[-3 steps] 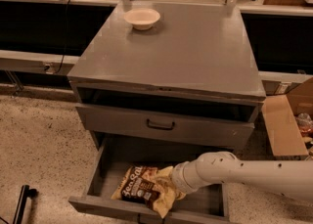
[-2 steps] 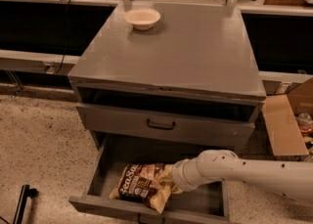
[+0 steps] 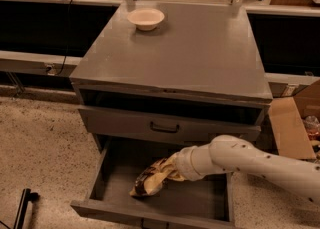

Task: Pick brown chip bag from middle drawer and place on counter

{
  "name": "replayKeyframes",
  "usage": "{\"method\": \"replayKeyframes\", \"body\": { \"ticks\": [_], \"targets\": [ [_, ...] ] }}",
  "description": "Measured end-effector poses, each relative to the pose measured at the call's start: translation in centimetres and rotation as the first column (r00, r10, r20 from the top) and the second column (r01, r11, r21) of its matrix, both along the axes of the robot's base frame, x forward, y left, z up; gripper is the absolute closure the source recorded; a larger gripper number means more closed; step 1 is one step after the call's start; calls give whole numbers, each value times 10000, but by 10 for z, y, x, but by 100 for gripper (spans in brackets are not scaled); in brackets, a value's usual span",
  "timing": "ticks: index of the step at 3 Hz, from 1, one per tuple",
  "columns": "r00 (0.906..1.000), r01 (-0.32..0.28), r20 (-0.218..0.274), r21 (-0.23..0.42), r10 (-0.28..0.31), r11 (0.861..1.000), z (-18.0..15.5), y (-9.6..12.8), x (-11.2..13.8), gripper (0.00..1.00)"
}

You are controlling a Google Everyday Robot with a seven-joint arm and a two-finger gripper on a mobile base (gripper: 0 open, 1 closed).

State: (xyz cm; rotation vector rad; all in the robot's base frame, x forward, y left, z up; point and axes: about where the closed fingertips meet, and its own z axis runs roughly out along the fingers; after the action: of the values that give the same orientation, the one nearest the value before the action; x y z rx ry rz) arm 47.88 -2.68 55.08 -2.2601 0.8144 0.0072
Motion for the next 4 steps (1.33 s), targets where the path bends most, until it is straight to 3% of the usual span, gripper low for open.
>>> {"method": "replayKeyframes", "body": {
  "ticks": [1, 2, 3, 4],
  "targets": [
    [9972, -453, 661, 1614, 350, 9859, 84, 0, 1, 100],
    [9802, -1167, 1869, 2774, 656, 9536, 165, -32, -5, 100],
    [9518, -1883, 2889, 2843, 1032, 9401, 236, -64, -11, 100],
    [9345, -2267, 3278, 2483, 1386, 9418, 301, -90, 1, 100]
  ]
}}
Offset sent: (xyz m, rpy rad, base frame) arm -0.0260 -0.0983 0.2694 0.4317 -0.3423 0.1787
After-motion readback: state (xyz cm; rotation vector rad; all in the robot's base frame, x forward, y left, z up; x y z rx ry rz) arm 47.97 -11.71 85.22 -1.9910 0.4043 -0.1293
